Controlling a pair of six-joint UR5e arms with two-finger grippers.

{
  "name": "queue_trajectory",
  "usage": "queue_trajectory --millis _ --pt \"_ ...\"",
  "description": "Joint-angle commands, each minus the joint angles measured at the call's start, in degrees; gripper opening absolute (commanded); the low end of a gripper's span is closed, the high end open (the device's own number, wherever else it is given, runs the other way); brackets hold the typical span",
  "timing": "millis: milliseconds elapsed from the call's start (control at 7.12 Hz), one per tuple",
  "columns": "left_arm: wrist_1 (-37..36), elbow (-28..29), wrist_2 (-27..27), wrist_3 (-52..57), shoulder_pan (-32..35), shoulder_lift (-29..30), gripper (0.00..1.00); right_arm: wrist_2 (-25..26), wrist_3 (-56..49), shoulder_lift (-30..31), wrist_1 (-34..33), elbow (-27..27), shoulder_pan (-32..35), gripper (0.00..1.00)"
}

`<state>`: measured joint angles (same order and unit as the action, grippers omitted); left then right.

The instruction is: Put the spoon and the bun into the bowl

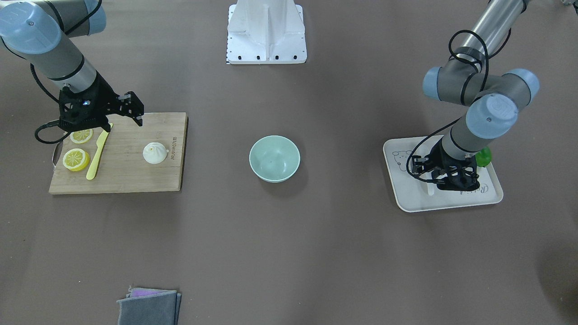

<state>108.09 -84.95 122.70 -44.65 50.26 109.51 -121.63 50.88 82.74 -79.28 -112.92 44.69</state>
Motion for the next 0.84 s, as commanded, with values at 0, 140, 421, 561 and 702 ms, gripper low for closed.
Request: queue_trajectory --millis 0,140,421,561,702 --pt "-0.07 -0.04 -0.01 0.18 -0.08 -0.87 0.2 -0.01 1.15 -0.38 0.0 -0.28 0.05 0.86" --pt "-0.07 -0.22 -0.01 1.31 -0.08 -1.49 0.19 -0.01 1.15 -0.38 0.0 -0.11 0.05 0.86" --pt "-0.16 -1.18 0.43 1.76 0.01 -1.15 0.0 -0.01 1.15 -0.64 0.0 -0.02 0.05 0.86" --pt "-0.59 -3.71 0.78 1.33 0.1 -0.62 0.0 0.08 1.06 -0.99 0.0 0.16 0.05 0.86" --pt "-0.68 -6.08 0.78 0.71 0.1 0.52 0.0 0.51 1.06 -1.0 0.0 0.25 0.05 0.86"
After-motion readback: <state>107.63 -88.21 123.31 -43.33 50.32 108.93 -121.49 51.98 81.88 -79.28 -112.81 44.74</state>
